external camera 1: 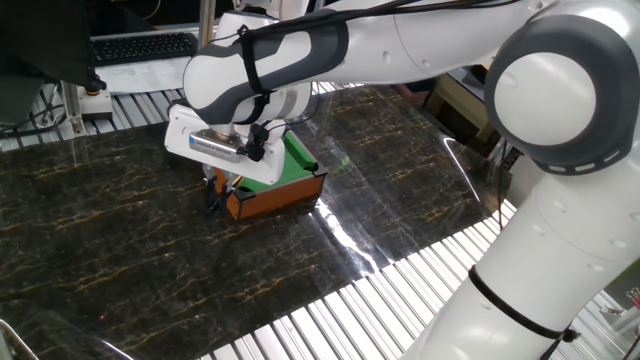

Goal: Hit the pool ball

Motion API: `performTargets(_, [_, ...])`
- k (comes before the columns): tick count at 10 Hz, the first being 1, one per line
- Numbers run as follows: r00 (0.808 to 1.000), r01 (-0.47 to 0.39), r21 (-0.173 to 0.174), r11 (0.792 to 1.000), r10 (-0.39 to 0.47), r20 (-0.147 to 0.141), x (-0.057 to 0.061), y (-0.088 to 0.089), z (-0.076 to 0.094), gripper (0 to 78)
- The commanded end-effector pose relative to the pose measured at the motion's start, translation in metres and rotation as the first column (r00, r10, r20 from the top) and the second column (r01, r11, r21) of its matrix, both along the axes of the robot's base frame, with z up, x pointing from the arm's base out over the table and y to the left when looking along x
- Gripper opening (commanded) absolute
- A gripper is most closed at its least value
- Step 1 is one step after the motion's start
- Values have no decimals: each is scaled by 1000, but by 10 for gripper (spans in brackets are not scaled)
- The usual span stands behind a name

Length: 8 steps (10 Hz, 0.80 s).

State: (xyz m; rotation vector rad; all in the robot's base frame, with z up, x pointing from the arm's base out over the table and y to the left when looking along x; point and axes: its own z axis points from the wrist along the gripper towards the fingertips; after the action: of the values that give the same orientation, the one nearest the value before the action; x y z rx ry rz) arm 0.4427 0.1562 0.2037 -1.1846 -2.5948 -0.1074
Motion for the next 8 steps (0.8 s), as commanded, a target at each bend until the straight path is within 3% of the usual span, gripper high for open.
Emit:
performTargets(1, [1000,-1,2,1000,1,-4,-1,-1,2,11])
performTargets(8, [1000,-8,6,1000,8,-15,-4,-4,-1,11])
